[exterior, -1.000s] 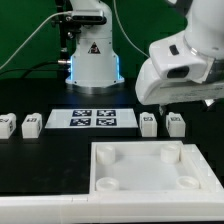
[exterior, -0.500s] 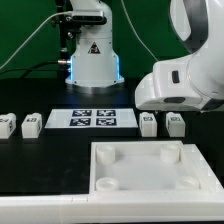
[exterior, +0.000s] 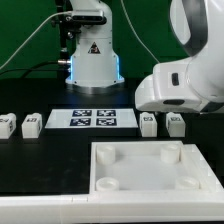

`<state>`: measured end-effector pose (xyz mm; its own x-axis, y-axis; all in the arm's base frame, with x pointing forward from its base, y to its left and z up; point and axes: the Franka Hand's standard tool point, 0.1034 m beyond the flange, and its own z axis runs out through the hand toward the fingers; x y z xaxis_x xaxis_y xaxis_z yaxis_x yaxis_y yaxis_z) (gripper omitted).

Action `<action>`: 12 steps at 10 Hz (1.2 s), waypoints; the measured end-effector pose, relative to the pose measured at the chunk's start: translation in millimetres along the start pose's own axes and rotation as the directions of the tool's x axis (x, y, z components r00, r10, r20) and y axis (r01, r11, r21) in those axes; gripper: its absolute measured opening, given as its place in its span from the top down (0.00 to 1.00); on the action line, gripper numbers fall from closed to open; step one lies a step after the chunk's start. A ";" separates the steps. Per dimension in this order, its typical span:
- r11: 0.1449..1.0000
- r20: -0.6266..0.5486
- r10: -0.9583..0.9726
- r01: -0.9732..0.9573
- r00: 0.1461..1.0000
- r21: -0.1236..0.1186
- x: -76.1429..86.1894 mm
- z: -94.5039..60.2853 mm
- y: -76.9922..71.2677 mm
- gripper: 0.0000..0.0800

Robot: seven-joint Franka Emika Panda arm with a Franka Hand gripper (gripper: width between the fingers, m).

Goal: Assemble one leg

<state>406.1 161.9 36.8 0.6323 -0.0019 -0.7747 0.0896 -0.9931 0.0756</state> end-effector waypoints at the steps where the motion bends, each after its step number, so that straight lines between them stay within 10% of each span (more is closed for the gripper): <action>1: 1.000 0.006 0.000 0.000 1.000 -0.002 -0.4 3.2 0.1 0.19; 12: 1.000 0.043 0.008 -0.007 0.999 -0.030 5.5 29.9 -18.1 0.19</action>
Offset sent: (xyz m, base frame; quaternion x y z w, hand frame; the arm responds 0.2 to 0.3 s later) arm -0.0112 0.0147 -0.0152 0.0074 -0.0084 0.0278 0.9996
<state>385.0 176.3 12.5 0.5990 -0.0149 -0.8006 0.1086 -0.9891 0.0996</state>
